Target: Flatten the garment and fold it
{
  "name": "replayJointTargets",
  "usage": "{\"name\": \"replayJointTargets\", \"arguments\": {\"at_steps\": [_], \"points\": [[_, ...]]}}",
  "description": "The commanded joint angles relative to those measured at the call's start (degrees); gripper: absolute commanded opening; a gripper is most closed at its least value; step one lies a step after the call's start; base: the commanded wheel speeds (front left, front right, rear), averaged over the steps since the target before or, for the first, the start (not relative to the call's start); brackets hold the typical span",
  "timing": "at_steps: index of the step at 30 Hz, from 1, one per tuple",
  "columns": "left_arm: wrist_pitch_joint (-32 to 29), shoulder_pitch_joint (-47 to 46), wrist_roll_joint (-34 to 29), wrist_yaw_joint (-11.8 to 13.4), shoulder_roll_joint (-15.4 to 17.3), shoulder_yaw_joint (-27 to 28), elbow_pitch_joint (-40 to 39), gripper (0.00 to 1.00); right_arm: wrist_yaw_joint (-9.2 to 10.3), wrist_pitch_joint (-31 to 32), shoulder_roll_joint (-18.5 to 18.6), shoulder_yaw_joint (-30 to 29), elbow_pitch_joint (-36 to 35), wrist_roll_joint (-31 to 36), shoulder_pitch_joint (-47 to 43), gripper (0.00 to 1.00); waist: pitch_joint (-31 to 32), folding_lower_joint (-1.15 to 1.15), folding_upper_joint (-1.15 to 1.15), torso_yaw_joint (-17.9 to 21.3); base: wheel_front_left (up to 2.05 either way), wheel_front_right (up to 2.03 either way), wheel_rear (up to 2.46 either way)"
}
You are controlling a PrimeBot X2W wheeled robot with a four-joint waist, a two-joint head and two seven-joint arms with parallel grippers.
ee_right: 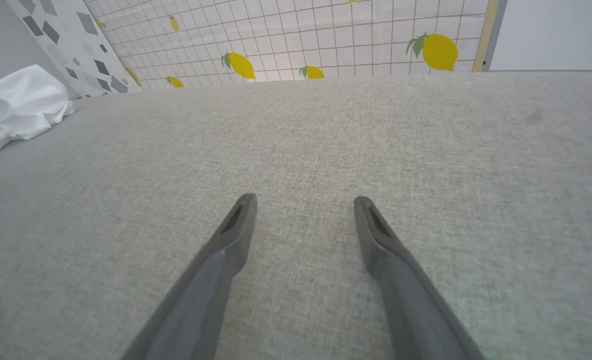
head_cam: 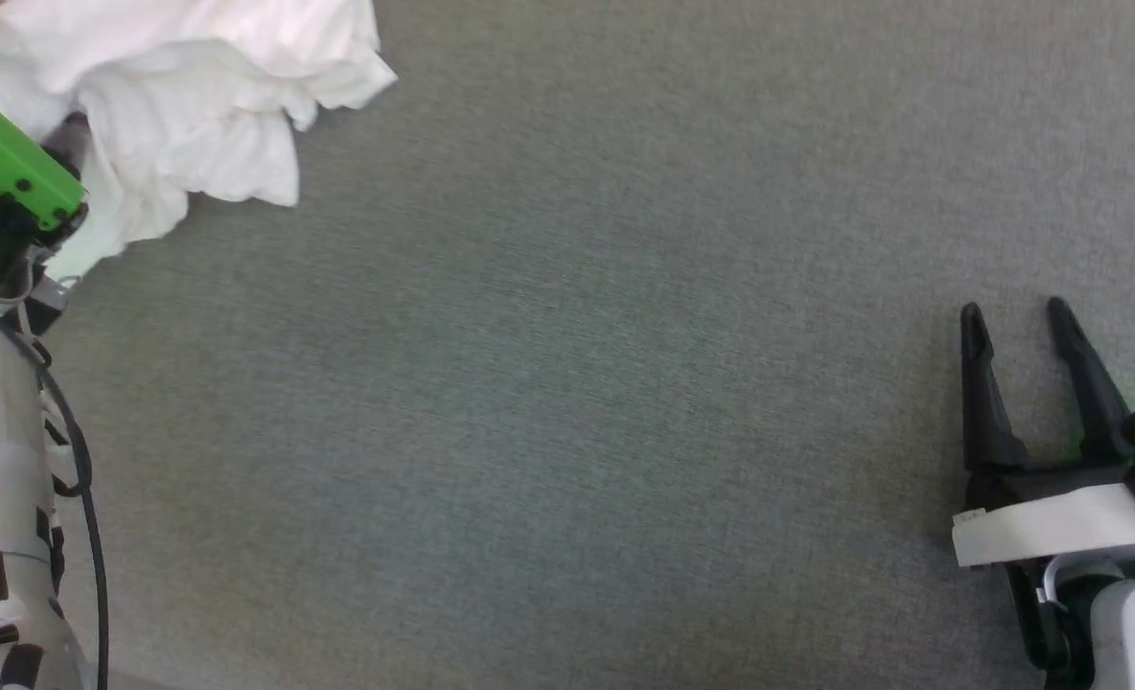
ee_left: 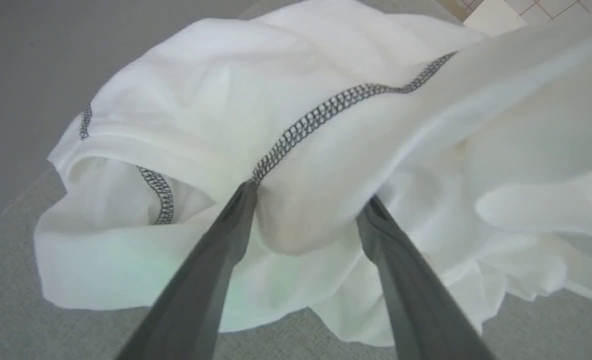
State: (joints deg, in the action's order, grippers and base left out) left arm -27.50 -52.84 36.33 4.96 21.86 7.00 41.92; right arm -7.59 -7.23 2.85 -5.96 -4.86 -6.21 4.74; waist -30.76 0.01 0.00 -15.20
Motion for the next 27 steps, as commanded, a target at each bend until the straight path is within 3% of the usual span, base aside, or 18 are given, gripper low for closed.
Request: {"name": "replayJointTargets", "arguments": {"at_steps": [1, 5, 10, 11, 12, 18, 21, 27], "points": [[0.0, 0.4, -1.0, 0.7, 0.3, -0.4, 0.2, 1.0, 0.1, 0.1, 0.0, -0.3, 0.1, 0.5, 0.7, 1.0, -4.4, -0.01, 0.0, 2.6, 0.0, 0.0, 0.0], [-1.1, 2.2, -1.2, 0.7, -1.2, -1.8, 2.2, 1.0, 0.1, 0.4, 0.0, -0.7, -0.2, 0.7, 1.1, 1.0, -5.0, -0.01, 0.0, 2.3, 0.0, 0.0, 0.0], [-1.7, 3.1, -0.2, -1.2, -2.6, -2.5, 4.5, 1.0, 0.1, 0.9, 0.0, -0.9, -0.6, 0.9, 1.3, 1.0, -4.7, -0.01, 0.0, 1.9, 0.0, 0.0, 0.0], [-1.2, 3.1, -0.2, -1.9, -2.6, -2.7, 4.6, 0.29, 0.1, 1.0, 0.0, -0.9, -0.6, 0.9, 1.2, 1.0, -4.4, -0.01, 0.0, 1.9, 0.0, 0.0, 0.0], [1.0, 3.1, -0.1, -2.3, -2.5, -2.2, 4.4, 0.0, 0.1, 1.0, 0.0, -0.9, -0.5, 0.9, 1.2, 1.0, -4.1, -0.01, 0.0, 1.8, 0.0, 0.0, 0.0], [14.8, -0.1, 0.5, -3.9, -0.7, 1.4, 2.3, 0.0, 0.1, 0.3, 0.0, -0.3, 1.5, -0.3, 0.4, 1.0, -0.3, -0.01, 0.0, 1.6, 0.0, 0.0, 0.0], [21.1, -3.3, 0.0, -6.4, 0.3, 1.5, 0.2, 0.0, 0.1, -0.8, 0.0, 0.6, 3.6, -1.4, 0.2, 1.0, 2.9, -0.01, 0.0, 1.9, 0.0, 0.0, 0.0], [24.2, -10.6, -1.5, -10.1, 0.9, -1.9, -5.6, 0.0, 0.1, -3.9, 0.0, 2.8, 9.1, -4.9, 0.0, 1.0, 11.5, -0.01, 0.0, 4.6, 0.0, 0.0, 0.0]]}}
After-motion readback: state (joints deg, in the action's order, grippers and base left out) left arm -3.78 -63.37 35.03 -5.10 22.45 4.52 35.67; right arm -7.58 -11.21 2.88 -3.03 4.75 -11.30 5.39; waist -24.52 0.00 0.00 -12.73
